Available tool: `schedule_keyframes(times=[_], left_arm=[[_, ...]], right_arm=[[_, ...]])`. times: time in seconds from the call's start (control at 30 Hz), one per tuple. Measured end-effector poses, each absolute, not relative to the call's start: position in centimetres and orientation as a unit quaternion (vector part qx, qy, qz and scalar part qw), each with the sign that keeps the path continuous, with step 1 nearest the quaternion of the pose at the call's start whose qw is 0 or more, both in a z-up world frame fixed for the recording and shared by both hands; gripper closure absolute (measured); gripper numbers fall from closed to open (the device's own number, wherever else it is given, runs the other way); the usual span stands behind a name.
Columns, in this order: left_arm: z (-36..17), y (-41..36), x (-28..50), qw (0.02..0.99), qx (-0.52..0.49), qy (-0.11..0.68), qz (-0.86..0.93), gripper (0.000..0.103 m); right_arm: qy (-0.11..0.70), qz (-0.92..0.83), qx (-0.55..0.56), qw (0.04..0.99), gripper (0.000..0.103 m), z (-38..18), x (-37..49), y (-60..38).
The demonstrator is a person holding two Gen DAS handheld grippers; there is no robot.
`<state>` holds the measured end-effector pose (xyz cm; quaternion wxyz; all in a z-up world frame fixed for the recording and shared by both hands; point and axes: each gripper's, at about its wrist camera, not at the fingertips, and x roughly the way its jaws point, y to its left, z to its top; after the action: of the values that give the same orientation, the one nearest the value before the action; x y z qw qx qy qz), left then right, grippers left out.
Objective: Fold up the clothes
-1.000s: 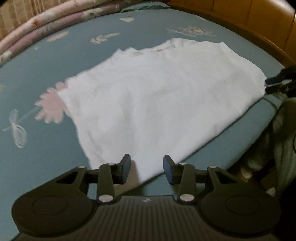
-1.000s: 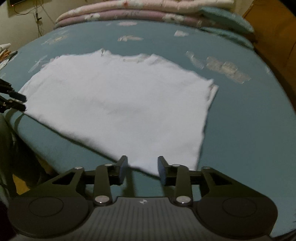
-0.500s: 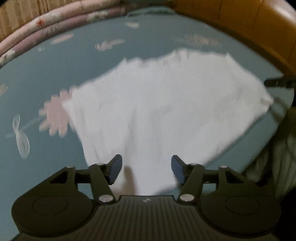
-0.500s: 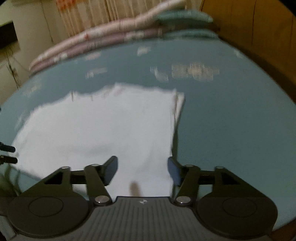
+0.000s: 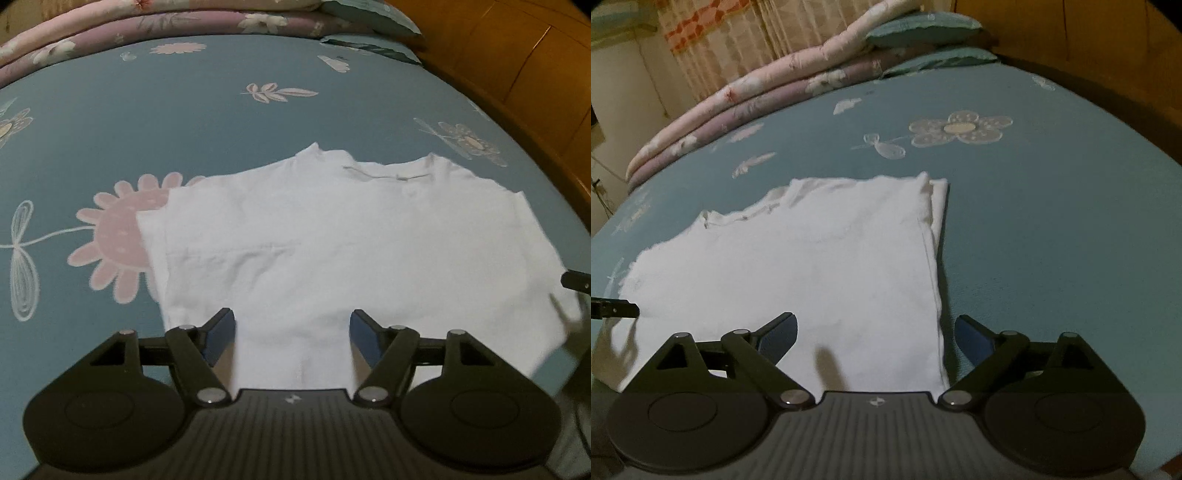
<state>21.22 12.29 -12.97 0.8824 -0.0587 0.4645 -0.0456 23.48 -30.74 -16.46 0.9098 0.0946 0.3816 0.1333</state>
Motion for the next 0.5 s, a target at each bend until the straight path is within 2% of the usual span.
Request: schedule_keyframes(times=[0.1, 0.2, 0.4, 0.5], left_arm=[[-10.5, 11.9, 19.2, 0.884, -0.042, 0.462, -0.057, 0.025], [-9.6, 11.4, 16.8, 0.877, -0.053, 0.468, -0.092, 0.022], [-13.5, 11.8, 14.5, 0.840, -0.097, 0.528, -0.082, 0.022], [-13.8, 12.8, 13.8, 0.838, -0.125, 0.526, -0.077, 0.021]], right_arm=[[0.373, 0.142, 0.094, 0.912, 0.001, -15.1, 22.5, -30.5], [0.375, 0.173, 0.097, 0.906, 0.000, -14.5, 21.6, -29.2], [0.393, 0.216, 0.071, 0.891, 0.000, -15.0, 20.8, -26.2], [0.404, 0.216, 0.063, 0.887, 0.000, -15.5, 20.7, -25.7]])
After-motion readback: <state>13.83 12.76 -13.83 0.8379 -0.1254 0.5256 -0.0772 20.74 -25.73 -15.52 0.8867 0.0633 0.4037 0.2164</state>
